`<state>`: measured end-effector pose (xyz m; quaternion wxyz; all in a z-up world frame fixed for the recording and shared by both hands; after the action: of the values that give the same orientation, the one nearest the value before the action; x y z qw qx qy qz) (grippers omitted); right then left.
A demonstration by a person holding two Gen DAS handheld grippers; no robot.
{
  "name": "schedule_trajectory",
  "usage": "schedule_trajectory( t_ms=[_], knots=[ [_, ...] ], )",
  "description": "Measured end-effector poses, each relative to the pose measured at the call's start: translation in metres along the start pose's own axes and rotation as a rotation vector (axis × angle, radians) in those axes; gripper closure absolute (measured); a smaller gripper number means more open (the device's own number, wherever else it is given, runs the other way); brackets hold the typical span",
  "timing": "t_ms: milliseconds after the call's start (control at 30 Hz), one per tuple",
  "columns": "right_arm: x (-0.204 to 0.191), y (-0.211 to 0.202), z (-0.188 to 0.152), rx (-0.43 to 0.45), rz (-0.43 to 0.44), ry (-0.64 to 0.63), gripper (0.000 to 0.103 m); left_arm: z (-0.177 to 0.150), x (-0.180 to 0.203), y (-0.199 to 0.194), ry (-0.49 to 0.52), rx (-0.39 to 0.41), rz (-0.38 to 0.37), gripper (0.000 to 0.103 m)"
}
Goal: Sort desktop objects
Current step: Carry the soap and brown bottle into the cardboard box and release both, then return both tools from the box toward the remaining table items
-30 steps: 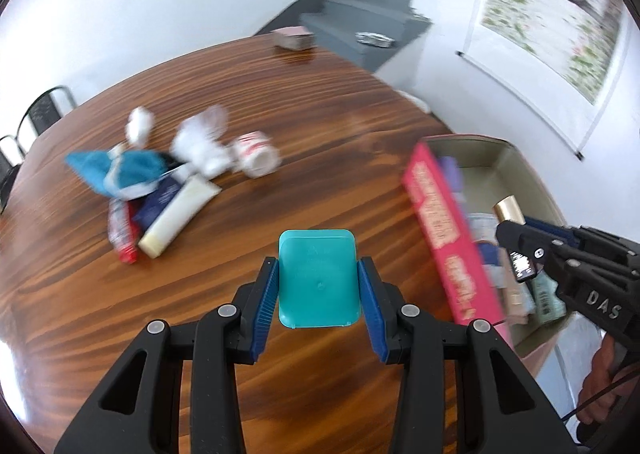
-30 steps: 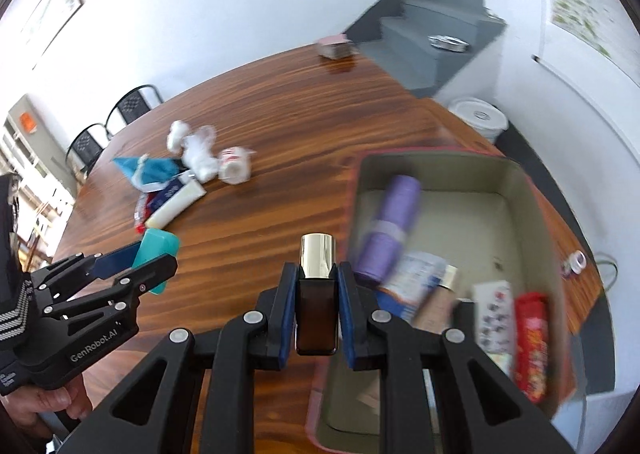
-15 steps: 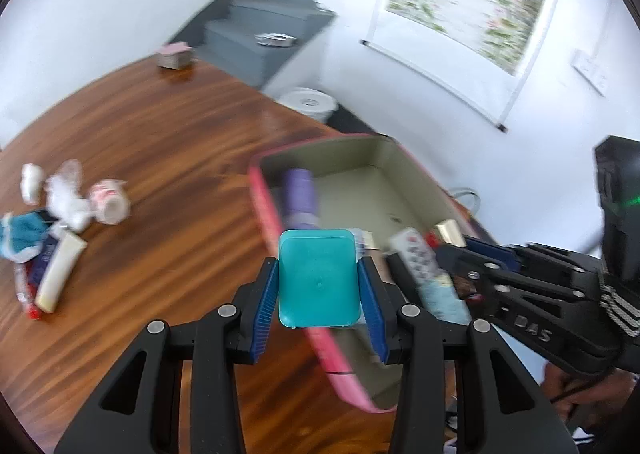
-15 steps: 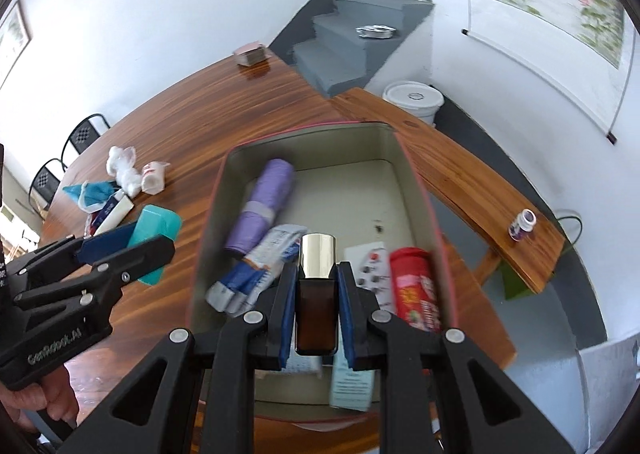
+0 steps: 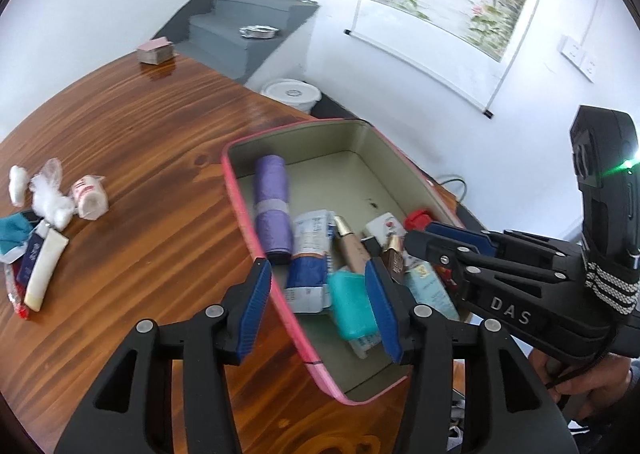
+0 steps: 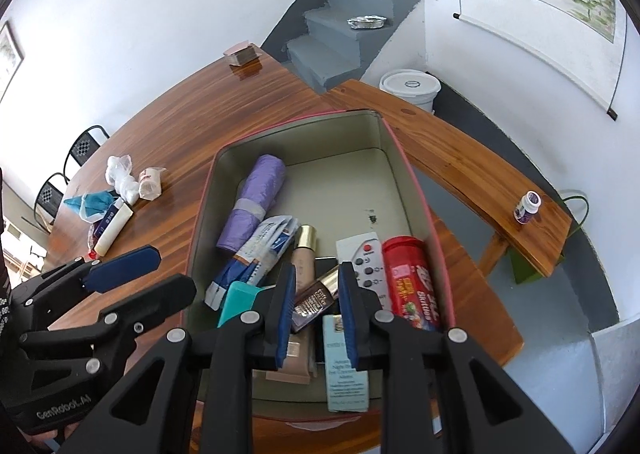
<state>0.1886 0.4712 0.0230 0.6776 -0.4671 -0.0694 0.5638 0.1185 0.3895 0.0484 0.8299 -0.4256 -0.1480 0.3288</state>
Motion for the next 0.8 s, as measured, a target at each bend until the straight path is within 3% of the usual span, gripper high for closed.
schedule_trajectory(
  t_ms=[100,233,800],
  knots=[
    [-0.005,0.002,0.0,-0.001,0.008,-0.01,0.075,-0.002,-0.01,0.0,-0.019,-0.005,0.03,0.05],
    [-0.012,0.004,0.002,0.006,0.016,-0.023,0.053,-0.006,-0.023,-0.001,-0.042,-0.013,0.064,0.05],
    [-0.063,0.024,-0.001,-0.031,0.073,-0.118,0.052,-0.031,-0.082,-0.012,-0.162,-0.037,0.176,0.05]
  ],
)
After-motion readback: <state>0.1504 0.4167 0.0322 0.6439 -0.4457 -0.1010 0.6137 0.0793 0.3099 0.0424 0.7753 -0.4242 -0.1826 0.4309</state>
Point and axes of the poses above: each gripper's, at about its wrist camera, not at the fingertips, and y roughly the way its jaws point, x to its right, z to its top, the point moved 7 cm from there along y, roughly the way its jaws point, and after that the axes turned 15 degrees about z, right-handed, at the moved point
